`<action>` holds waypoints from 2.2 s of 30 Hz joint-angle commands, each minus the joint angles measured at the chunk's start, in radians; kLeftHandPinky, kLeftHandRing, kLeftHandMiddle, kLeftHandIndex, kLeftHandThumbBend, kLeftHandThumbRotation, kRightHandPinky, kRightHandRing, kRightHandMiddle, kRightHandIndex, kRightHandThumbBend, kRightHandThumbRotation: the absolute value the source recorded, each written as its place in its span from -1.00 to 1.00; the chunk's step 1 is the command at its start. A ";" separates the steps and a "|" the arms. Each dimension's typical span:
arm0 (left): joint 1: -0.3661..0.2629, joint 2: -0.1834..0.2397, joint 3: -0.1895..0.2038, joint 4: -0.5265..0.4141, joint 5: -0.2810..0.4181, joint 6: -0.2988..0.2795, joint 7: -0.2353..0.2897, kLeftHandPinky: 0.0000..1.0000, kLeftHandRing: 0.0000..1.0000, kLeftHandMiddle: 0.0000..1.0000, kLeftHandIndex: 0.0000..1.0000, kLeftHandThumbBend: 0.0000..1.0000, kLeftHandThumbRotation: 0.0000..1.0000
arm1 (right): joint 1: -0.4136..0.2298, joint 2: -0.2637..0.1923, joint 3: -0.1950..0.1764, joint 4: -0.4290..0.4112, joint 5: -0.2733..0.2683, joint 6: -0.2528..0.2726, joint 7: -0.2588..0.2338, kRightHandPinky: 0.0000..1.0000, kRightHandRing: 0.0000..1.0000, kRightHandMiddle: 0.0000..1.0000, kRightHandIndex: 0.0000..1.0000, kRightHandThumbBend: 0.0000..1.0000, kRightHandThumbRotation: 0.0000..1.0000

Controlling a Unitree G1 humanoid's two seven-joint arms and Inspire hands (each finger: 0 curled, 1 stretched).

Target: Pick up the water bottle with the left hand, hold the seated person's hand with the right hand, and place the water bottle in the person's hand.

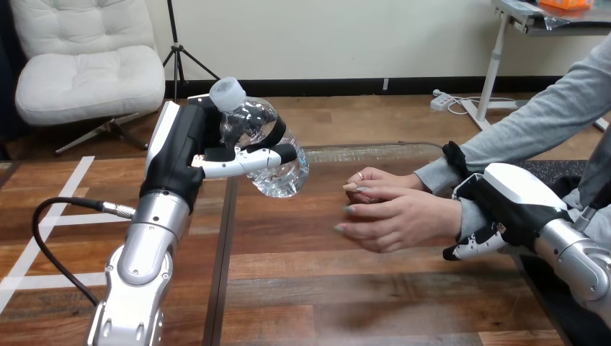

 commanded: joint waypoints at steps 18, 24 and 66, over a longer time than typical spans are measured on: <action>-0.040 0.006 0.015 -0.058 -0.025 -0.033 -0.002 -0.48 -0.35 -0.25 -0.24 0.30 -1.00 | -0.022 0.023 -0.022 -0.030 0.020 -0.031 -0.054 -0.62 -0.53 -0.41 -0.38 0.46 -1.00; -0.040 0.004 0.015 -0.062 -0.029 -0.030 -0.003 -0.48 -0.35 -0.25 -0.24 0.29 -1.00 | -0.024 0.024 -0.023 -0.033 0.024 -0.016 -0.037 -0.61 -0.51 -0.40 -0.36 0.44 -1.00; -0.055 -0.044 -0.025 -0.043 -0.052 -0.020 -0.058 -0.49 -0.37 -0.27 -0.25 0.29 -1.00 | -0.030 0.032 -0.028 -0.061 0.043 -0.029 -0.027 -0.57 -0.47 -0.35 -0.31 0.47 -1.00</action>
